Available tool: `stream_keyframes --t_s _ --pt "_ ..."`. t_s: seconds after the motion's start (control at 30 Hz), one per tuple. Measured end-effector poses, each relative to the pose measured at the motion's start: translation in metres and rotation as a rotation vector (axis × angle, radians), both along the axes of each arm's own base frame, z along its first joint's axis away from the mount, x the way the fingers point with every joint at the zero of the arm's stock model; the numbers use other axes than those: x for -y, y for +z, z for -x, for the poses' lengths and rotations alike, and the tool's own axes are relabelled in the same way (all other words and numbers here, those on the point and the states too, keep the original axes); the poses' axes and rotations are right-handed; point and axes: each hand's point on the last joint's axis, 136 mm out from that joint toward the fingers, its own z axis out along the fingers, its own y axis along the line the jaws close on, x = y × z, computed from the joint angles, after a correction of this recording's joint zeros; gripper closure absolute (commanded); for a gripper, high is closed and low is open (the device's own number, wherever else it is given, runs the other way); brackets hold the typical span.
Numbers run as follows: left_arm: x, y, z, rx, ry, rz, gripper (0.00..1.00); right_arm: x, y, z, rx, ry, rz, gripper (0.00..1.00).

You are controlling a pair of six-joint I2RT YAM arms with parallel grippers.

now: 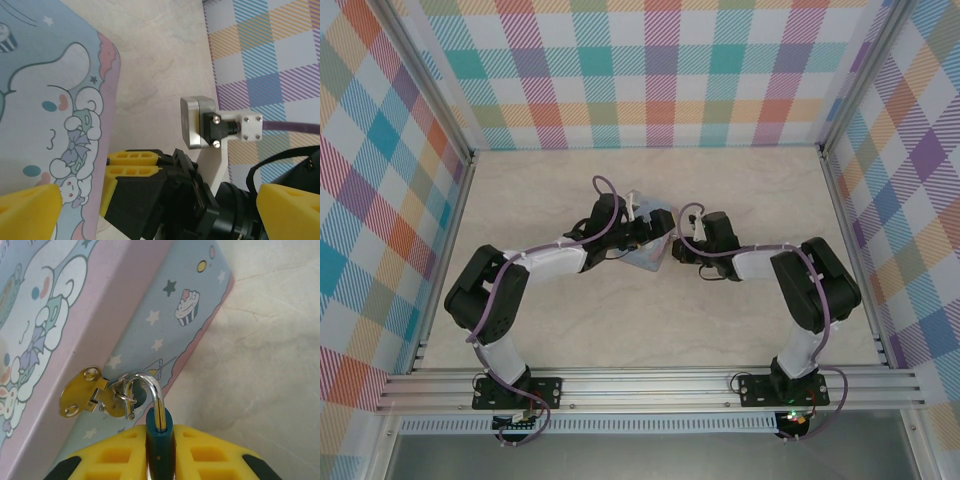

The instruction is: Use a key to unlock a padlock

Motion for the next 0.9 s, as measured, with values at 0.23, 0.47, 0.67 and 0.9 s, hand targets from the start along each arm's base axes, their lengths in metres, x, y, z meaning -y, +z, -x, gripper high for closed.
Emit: stream_keyframes --t_s 0.23,0.47,0.67,0.9 --pt "0.000 0.001 0.000 0.008 0.005 0.018 0.00 -0.002 0.002 -0.009 -0.011 0.006 -0.055 0.82" --pt "0.000 0.001 0.000 0.014 0.006 0.024 0.00 -0.003 0.011 -0.030 0.018 -0.007 -0.067 0.82" --pt "0.000 0.001 0.000 0.012 0.008 0.025 0.00 0.004 0.024 -0.053 0.067 -0.040 -0.074 0.82" --pt "-0.001 0.001 0.000 0.014 0.010 0.023 0.00 0.012 0.017 -0.051 0.072 -0.051 -0.015 0.82"
